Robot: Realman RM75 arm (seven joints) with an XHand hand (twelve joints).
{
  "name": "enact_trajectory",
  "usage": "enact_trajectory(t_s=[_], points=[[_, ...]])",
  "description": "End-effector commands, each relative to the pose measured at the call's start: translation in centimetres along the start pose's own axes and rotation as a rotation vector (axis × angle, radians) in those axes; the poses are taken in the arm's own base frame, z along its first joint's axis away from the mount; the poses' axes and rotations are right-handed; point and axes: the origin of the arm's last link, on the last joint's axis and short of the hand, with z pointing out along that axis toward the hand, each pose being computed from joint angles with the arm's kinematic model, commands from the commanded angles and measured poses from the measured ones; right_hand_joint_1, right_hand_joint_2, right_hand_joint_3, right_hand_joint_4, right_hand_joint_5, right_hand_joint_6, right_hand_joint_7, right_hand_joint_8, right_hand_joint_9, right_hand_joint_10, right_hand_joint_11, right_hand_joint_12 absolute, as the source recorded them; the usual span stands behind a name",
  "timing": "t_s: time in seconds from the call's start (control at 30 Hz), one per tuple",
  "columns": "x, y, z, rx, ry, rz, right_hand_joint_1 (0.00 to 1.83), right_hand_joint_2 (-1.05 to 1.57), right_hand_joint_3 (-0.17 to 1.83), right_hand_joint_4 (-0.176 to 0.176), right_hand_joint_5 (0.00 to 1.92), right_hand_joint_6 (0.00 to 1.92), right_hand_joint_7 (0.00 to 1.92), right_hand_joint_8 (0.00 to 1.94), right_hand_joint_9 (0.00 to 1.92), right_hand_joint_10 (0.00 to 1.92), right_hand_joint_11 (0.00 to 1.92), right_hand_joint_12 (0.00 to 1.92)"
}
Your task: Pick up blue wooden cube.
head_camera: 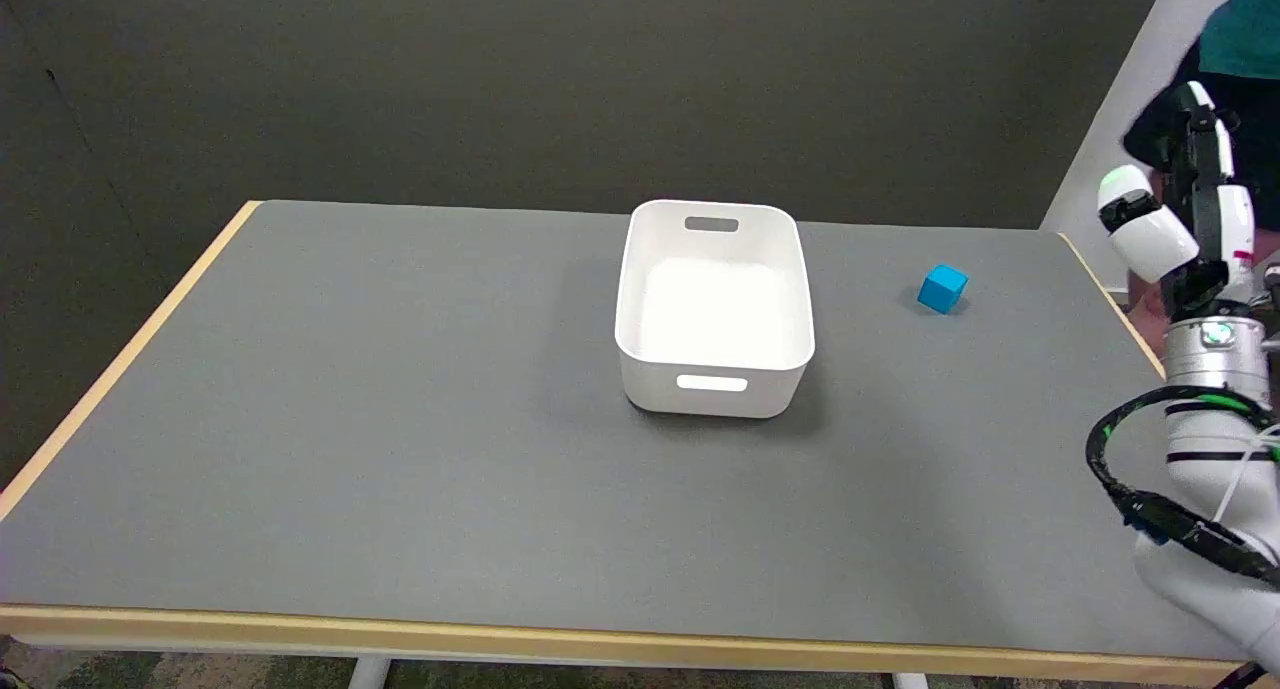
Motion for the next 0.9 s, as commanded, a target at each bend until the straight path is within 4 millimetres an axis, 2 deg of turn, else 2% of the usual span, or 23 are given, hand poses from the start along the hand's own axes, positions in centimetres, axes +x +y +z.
enact_trajectory(t_s=[0.03,0.2,0.33,0.5,0.6,0.63,0.73,0.8,0.9], points=[[4.5,1.9,3.4,0.004,-0.031,-0.171,0.18,0.84,1.03,0.021,0.02,0.25,0.00,0.07,0.00,0.05,0.00,0.25],[2.5,2.4,3.3,-0.010,-0.143,-0.260,0.19,0.83,1.03,0.019,0.02,0.25,0.00,0.07,0.00,0.05,0.00,0.24],[-0.6,3.6,3.3,-0.073,-0.307,-0.359,0.34,0.72,1.02,0.008,0.02,0.25,0.00,0.16,0.00,0.16,0.00,0.29],[-5.0,5.5,2.0,-0.129,-0.553,-0.571,0.40,0.64,1.01,-0.005,0.06,0.32,0.08,0.24,0.04,0.22,0.00,0.39],[-7.8,6.9,1.2,-0.186,-0.701,-0.700,0.38,0.61,0.98,-0.049,0.06,0.35,0.08,0.27,0.04,0.25,0.00,0.40],[-8.8,7.5,1.1,-0.206,-0.740,-0.747,0.37,0.61,0.98,-0.054,0.06,0.35,0.08,0.27,0.04,0.26,0.00,0.41],[-10.0,9.1,2.2,-0.249,-0.743,-0.811,0.37,0.59,0.96,-0.068,0.06,0.36,0.08,0.26,0.04,0.23,0.00,0.41],[-9.7,10.5,2.5,-0.295,-0.724,-0.844,0.36,0.59,0.96,-0.068,0.06,0.36,0.08,0.26,0.03,0.23,0.00,0.40],[-9.1,12.4,4.2,-0.367,-0.697,-0.911,0.37,0.64,0.87,-0.073,0.11,0.34,0.11,0.25,0.00,0.33,0.00,0.41]])
